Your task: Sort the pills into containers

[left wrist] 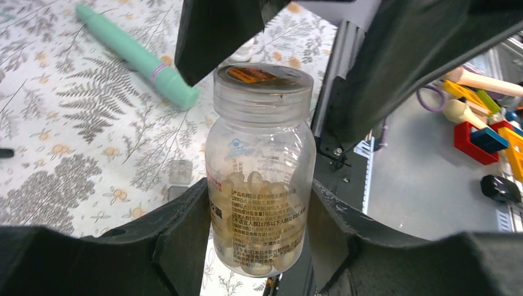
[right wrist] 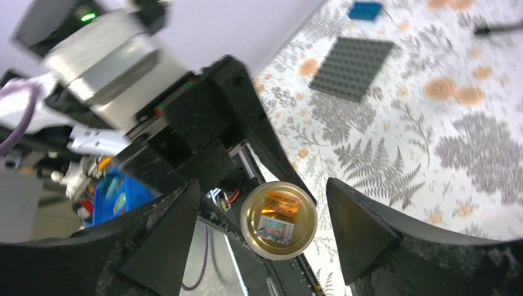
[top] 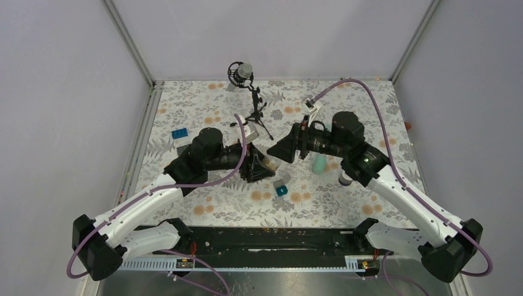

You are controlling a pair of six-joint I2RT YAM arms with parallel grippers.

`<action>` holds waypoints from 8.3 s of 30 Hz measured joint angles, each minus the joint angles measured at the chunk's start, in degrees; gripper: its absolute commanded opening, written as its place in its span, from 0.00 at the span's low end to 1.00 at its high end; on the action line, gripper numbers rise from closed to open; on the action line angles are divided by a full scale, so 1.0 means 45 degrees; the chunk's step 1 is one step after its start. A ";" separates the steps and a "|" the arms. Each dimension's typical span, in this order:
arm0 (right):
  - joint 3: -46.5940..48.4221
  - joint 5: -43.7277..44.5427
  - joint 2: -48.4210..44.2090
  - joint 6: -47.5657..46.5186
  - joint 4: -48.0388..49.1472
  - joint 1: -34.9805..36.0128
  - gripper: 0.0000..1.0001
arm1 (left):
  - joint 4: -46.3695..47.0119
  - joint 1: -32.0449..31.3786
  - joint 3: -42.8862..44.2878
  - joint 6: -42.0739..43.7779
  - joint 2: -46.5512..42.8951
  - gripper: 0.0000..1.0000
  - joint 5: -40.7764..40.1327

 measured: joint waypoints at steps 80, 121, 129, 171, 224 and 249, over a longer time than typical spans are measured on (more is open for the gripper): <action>-0.5746 0.9797 0.1851 -0.0481 -0.2040 0.0024 0.30 | -0.0092 -0.1117 -0.2837 0.2244 0.1559 0.00 -0.3735; -0.4342 1.1506 -0.2900 0.1477 -0.5542 0.0515 0.69 | -0.4614 -0.2089 0.1574 0.3677 0.6819 0.00 -0.6397; -0.4342 1.1696 -0.3070 0.1501 -0.5921 0.0505 0.69 | -0.6669 -0.2764 0.2550 0.4002 0.7883 0.00 -0.7592; -0.4376 1.2794 -0.4226 0.1574 -0.7053 0.0073 0.69 | -1.0224 -0.4425 0.6460 0.4551 1.0880 0.00 -1.1642; -0.3400 1.7767 -0.4517 0.1807 -0.9695 -0.0058 0.59 | -1.2293 -0.5464 0.8748 0.4279 1.2959 0.00 -1.3678; -0.3385 1.8248 -0.4682 0.1802 -0.9957 -0.0058 0.60 | -1.2968 -0.5751 0.9389 0.4231 1.3770 0.00 -1.5072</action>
